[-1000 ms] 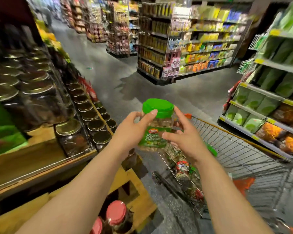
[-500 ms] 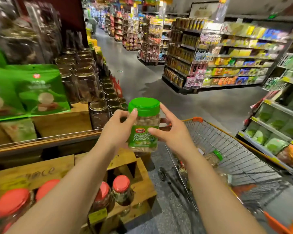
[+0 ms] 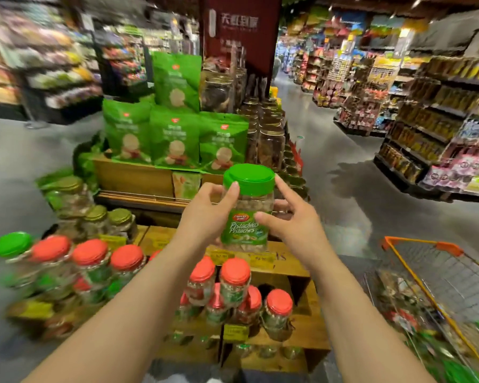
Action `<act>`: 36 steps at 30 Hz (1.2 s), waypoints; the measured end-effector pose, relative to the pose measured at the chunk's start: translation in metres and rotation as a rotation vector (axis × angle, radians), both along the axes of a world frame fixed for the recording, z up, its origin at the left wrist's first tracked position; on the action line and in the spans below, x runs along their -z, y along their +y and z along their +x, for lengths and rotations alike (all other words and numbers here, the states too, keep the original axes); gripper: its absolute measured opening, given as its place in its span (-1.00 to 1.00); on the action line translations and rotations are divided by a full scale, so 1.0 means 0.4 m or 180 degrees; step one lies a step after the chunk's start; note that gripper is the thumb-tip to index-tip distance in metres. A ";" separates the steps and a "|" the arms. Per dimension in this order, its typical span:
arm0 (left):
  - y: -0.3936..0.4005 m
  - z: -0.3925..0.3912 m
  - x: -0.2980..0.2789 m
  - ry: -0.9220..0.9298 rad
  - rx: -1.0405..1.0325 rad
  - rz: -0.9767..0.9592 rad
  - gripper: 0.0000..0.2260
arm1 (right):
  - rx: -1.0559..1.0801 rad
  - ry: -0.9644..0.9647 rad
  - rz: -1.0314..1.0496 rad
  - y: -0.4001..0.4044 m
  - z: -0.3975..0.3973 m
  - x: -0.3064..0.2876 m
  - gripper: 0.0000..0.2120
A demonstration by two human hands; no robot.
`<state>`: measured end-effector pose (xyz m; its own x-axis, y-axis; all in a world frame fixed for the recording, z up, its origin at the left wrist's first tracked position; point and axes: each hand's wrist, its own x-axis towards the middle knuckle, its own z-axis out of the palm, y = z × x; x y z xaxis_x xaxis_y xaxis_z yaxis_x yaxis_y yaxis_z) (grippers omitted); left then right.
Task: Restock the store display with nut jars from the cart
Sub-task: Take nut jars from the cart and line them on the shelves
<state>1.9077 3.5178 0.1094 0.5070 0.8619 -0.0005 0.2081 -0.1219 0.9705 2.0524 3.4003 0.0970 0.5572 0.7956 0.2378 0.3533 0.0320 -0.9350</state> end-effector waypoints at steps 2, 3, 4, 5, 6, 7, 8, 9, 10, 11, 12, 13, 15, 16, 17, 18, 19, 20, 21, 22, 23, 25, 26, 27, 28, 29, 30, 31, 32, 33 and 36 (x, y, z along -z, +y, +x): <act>0.053 -0.071 -0.001 -0.0008 -0.0086 0.0023 -0.50 | -0.0178 0.0012 -0.0010 0.064 -0.062 -0.005 -0.19; 0.079 -0.105 -0.001 0.0023 -0.0156 0.0057 -0.46 | -0.0246 0.0032 -0.0018 0.093 -0.093 -0.006 -0.17; 0.115 -0.145 0.003 0.0067 -0.0236 0.0082 -0.46 | -0.0296 0.0055 -0.0007 0.130 -0.130 -0.004 -0.17; 0.144 -0.181 0.003 0.0107 -0.0284 0.0133 -0.50 | -0.0322 0.0086 0.0002 0.162 -0.164 -0.003 -0.20; 0.171 -0.213 0.004 0.0129 -0.0331 0.0151 -0.55 | -0.0336 0.0119 0.0001 0.189 -0.194 -0.003 -0.22; 0.206 -0.254 0.007 0.0134 -0.0363 0.0159 -0.59 | -0.0364 0.0152 0.0008 0.226 -0.234 -0.003 -0.23; 0.237 -0.289 0.009 0.0149 -0.0364 0.0170 -0.60 | -0.0396 0.0176 0.0012 0.257 -0.267 -0.002 -0.25; 0.274 -0.330 0.011 0.0162 -0.0370 0.0184 -0.62 | -0.0434 0.0197 0.0035 0.296 -0.307 -0.001 -0.27; 0.305 -0.365 0.013 0.0150 -0.0372 0.0199 -0.63 | -0.0476 0.0243 0.0075 0.328 -0.341 -0.001 -0.29; 0.334 -0.396 0.017 0.0142 -0.0376 0.0201 -0.64 | -0.0498 0.0281 0.0108 0.358 -0.369 0.000 -0.30; 0.368 -0.433 0.021 0.0138 -0.0382 0.0197 -0.65 | -0.0523 0.0326 0.0136 0.394 -0.402 0.004 -0.31; 0.394 -0.462 0.023 0.0133 -0.0381 0.0189 -0.65 | -0.0524 0.0352 0.0138 0.423 -0.428 0.005 -0.32; 0.443 -0.512 0.033 0.0077 -0.0336 0.0171 -0.65 | -0.0516 0.0392 0.0155 0.474 -0.477 0.008 -0.37; 0.461 -0.531 0.035 0.0060 -0.0311 0.0165 -0.65 | -0.0495 0.0401 0.0155 0.493 -0.496 0.006 -0.42; 0.481 -0.551 0.033 0.0033 -0.0278 0.0163 -0.62 | -0.0454 0.0422 0.0147 0.515 -0.516 0.005 -0.46; 0.499 -0.565 0.032 0.0020 -0.0254 0.0150 -0.57 | -0.0413 0.0444 0.0130 0.533 -0.532 0.004 -0.48; 0.520 -0.577 0.031 -0.0004 -0.0235 0.0111 -0.53 | -0.0373 0.0464 0.0117 0.554 -0.548 0.003 -0.50; 0.539 -0.585 0.032 -0.0010 -0.0220 0.0102 -0.52 | -0.0326 0.0471 0.0093 0.573 -0.559 0.004 -0.51; 0.556 -0.590 0.035 0.0001 -0.0204 0.0121 -0.54 | -0.0275 0.0455 0.0065 0.589 -0.566 0.004 -0.49; 0.573 -0.596 0.036 0.0017 -0.0175 0.0123 -0.55 | -0.0221 0.0440 0.0039 0.608 -0.573 0.006 -0.47; 0.588 -0.598 0.038 0.0000 -0.0149 0.0089 -0.52 | -0.0172 0.0414 0.0010 0.624 -0.577 0.007 -0.44; 0.619 -0.594 0.043 -0.0104 -0.0121 -0.0032 -0.39 | -0.0120 0.0417 -0.0016 0.653 -0.576 0.008 -0.44; 0.630 -0.591 0.045 -0.0125 -0.0108 -0.0054 -0.35 | -0.0110 0.0467 -0.0023 0.664 -0.572 0.009 -0.44; 0.645 -0.584 0.046 -0.0135 -0.0074 -0.0061 -0.32 | -0.0090 0.0517 -0.0035 0.680 -0.564 0.008 -0.44; 0.659 -0.576 0.049 -0.0123 -0.0049 -0.0075 -0.31 | -0.0061 0.0567 -0.0046 0.694 -0.556 0.008 -0.44; 0.672 -0.566 0.049 -0.0122 -0.0017 -0.0082 -0.31 | -0.0034 0.0641 -0.0051 0.713 -0.546 0.008 -0.44; 0.688 -0.554 0.053 -0.0112 0.0006 -0.0087 -0.32 | -0.0011 0.0735 -0.0060 0.732 -0.533 0.011 -0.44; 0.702 -0.544 0.057 -0.0109 0.0022 -0.0089 -0.33 | -0.0009 0.0830 -0.0063 0.750 -0.522 0.014 -0.44; 0.722 -0.529 0.062 -0.0100 0.0019 -0.0102 -0.36 | -0.0020 0.0899 -0.0072 0.776 -0.505 0.021 -0.45; 0.742 -0.515 0.069 -0.0082 0.0018 -0.0134 -0.40 | -0.0034 0.0945 -0.0098 0.798 -0.491 0.025 -0.46; 0.811 -0.472 0.083 0.0010 -0.0003 -0.0256 -0.51 | -0.0057 0.1006 -0.0251 0.876 -0.443 0.041 -0.49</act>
<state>1.7190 3.8422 0.0762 0.5061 0.8595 -0.0714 0.2112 -0.0432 0.9765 1.8750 3.7507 0.0807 0.5794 0.8150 -0.0075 0.0451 -0.0413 -0.9981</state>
